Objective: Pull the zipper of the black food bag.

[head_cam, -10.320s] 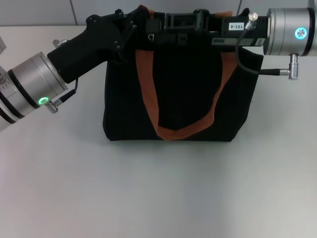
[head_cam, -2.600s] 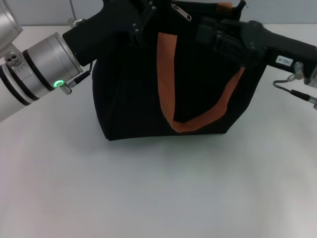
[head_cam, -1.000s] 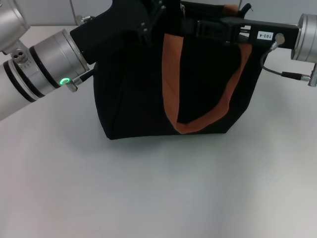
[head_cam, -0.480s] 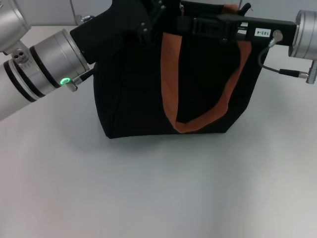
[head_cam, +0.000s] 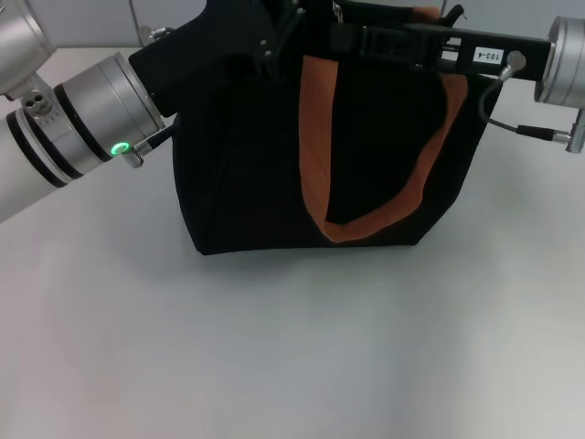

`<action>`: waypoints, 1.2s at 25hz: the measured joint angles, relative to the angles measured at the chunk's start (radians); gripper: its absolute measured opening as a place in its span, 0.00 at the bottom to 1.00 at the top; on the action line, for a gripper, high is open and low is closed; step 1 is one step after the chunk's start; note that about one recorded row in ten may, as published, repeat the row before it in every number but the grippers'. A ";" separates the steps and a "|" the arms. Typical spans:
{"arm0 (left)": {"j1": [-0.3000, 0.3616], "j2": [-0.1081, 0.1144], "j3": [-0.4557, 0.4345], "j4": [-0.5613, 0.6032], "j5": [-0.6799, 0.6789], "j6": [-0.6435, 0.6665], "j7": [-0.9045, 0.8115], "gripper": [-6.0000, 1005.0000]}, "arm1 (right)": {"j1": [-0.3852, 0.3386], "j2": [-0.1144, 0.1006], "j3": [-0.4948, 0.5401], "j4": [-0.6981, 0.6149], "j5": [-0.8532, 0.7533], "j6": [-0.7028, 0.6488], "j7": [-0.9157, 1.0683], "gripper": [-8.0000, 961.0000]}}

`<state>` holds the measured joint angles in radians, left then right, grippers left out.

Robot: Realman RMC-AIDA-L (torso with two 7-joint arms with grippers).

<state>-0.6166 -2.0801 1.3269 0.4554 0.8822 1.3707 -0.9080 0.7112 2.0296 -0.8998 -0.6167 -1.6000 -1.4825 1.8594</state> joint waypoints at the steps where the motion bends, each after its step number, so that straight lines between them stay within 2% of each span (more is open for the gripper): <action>1: 0.000 0.000 0.000 0.000 0.000 0.000 0.000 0.08 | 0.003 0.000 0.000 0.003 0.000 0.001 0.000 0.31; 16: 0.000 0.000 0.000 0.000 -0.001 0.000 0.000 0.08 | 0.012 0.000 0.001 0.020 0.005 -0.020 0.002 0.31; 21: 0.000 0.000 0.000 0.000 -0.002 -0.001 0.000 0.08 | 0.005 0.000 0.002 0.020 0.016 -0.034 0.003 0.23; 30: 0.000 0.000 0.000 0.000 -0.002 -0.001 0.000 0.08 | 0.007 -0.001 0.001 0.020 0.019 -0.014 0.003 0.23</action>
<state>-0.6167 -2.0801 1.3269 0.4556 0.8799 1.3700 -0.9081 0.7178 2.0288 -0.8989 -0.5964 -1.5815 -1.4969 1.8623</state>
